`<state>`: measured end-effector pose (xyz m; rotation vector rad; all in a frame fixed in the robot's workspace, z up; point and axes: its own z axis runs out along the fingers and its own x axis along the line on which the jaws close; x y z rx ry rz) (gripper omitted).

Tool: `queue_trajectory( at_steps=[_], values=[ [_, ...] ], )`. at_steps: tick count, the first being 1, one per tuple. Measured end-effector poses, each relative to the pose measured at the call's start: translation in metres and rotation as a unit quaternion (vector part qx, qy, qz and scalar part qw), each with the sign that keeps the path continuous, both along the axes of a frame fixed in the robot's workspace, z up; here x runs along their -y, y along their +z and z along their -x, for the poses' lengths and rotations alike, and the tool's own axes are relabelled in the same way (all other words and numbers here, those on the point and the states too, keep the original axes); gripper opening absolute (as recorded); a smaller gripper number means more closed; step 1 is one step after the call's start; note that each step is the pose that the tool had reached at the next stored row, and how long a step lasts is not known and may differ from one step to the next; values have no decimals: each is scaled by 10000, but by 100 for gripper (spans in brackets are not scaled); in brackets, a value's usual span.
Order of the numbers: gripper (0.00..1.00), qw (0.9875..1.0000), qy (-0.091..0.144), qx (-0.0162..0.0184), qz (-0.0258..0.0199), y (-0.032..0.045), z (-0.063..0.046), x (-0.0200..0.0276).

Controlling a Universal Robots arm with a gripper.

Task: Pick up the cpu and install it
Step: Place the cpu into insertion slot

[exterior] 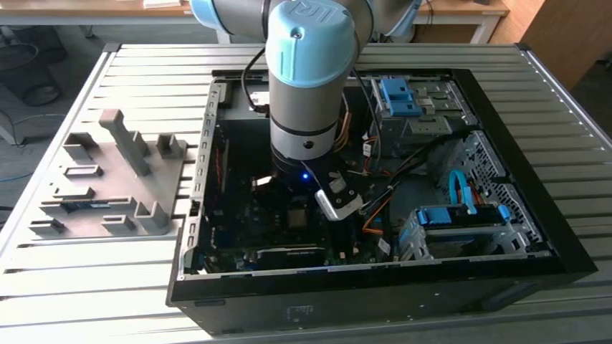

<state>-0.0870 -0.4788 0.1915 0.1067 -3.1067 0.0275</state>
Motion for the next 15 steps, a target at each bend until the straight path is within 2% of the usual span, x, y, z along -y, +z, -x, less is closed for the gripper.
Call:
queue_trajectory(
  at_steps=[7,15],
  values=[
    [47,10000,-1,-2,1,2,-9,0],
    [47,10000,-1,-22,1,0,-46,0]
  ],
)
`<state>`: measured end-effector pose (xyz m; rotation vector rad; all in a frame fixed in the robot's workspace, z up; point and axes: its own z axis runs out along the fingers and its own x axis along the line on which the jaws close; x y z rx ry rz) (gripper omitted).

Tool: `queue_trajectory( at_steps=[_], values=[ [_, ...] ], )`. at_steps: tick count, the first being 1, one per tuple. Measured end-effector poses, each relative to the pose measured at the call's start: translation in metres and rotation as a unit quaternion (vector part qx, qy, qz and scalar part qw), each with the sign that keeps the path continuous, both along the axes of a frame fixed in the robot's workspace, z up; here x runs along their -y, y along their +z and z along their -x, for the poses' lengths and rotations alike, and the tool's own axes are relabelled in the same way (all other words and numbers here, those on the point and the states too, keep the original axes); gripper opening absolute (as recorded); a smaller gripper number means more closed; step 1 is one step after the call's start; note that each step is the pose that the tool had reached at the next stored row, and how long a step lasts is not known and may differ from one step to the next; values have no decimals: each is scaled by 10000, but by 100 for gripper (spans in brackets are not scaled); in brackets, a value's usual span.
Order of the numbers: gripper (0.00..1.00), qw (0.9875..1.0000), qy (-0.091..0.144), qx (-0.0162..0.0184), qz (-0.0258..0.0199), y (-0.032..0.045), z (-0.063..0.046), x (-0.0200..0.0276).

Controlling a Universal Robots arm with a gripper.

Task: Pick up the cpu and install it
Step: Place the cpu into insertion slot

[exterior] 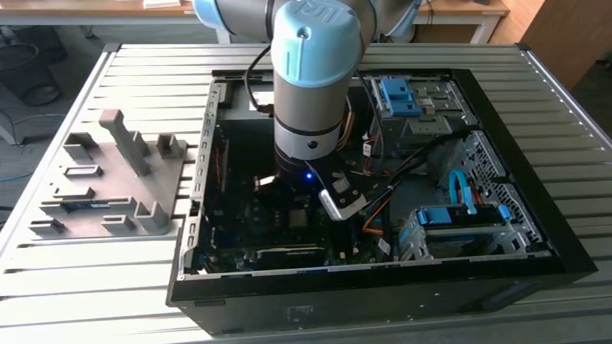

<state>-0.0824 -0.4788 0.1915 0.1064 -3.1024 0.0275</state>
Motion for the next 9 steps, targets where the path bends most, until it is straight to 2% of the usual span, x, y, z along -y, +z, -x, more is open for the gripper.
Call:
queue_trajectory(
  at_steps=[9],
  values=[
    [47,10000,0,-11,0,0,-22,0]
  ],
)
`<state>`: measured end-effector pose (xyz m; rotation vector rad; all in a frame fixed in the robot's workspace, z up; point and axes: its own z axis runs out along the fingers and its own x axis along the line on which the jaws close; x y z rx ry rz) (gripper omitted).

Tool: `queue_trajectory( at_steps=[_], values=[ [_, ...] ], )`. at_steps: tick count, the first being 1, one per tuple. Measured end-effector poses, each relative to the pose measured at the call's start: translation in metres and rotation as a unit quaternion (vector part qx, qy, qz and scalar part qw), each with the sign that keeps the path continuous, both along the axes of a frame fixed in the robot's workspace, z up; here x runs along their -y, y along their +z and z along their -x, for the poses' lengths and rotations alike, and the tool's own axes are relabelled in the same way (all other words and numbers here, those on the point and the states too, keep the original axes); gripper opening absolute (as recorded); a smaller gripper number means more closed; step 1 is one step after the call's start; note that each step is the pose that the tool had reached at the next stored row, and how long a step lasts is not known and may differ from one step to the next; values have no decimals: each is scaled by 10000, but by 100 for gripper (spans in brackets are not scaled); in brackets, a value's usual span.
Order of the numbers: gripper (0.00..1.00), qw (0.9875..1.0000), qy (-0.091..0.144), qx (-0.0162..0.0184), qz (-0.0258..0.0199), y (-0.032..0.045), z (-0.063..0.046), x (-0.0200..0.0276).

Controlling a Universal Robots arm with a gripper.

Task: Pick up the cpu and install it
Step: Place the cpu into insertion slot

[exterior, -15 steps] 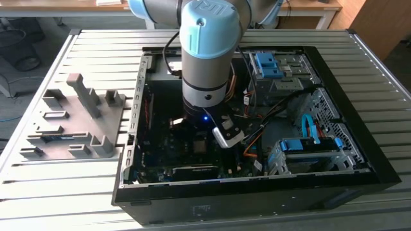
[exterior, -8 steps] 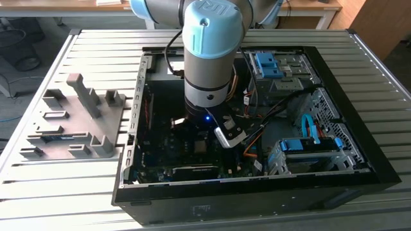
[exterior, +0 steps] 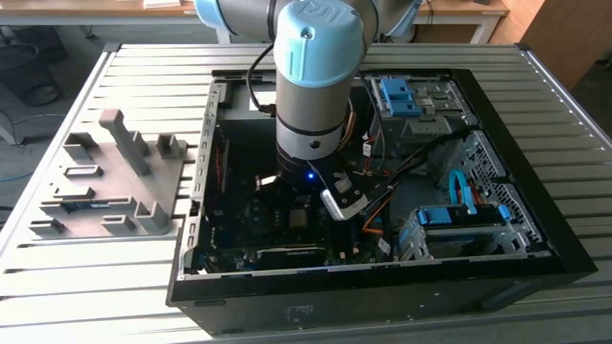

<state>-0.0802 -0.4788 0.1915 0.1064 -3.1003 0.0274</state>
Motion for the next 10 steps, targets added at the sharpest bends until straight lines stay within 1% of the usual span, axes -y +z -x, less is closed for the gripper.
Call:
queue_trajectory(
  at_steps=[4,8,10],
  values=[
    [47,10000,3,5,0,7,5,0],
    [47,10000,50,40,1,28,34,1],
    [47,10000,84,49,-1,29,53,8]
  ],
)
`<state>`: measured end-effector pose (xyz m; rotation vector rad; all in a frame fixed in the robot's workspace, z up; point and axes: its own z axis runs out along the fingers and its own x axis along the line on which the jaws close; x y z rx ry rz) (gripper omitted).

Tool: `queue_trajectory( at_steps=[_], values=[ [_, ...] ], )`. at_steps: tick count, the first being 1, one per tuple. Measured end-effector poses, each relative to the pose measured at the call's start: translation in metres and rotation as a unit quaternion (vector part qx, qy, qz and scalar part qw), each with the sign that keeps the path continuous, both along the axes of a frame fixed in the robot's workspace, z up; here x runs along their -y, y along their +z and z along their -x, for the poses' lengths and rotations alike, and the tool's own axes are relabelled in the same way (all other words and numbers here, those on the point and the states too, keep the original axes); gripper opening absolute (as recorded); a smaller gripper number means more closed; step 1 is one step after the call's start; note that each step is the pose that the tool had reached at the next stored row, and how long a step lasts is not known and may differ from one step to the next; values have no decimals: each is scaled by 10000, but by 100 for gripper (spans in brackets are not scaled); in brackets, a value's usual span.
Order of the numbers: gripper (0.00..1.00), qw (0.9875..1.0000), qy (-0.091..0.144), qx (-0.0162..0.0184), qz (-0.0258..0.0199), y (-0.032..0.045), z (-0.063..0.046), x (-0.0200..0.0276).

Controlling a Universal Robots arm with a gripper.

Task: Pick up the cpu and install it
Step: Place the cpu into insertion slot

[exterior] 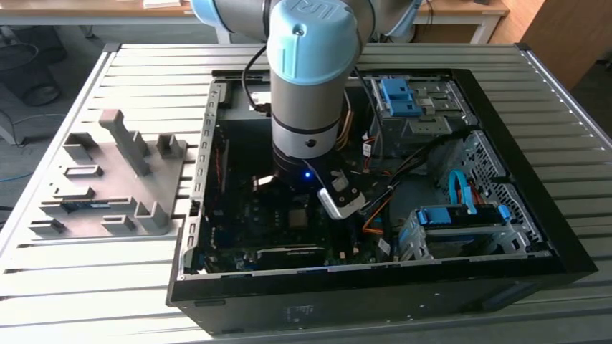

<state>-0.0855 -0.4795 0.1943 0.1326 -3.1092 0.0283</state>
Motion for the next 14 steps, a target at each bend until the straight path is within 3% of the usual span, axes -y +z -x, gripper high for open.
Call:
queue_trajectory(
  at_steps=[7,14],
  values=[
    [47,9999,111,0,1,-7,43,31],
    [49,9999,111,0,1,-7,43,32]
  ],
)
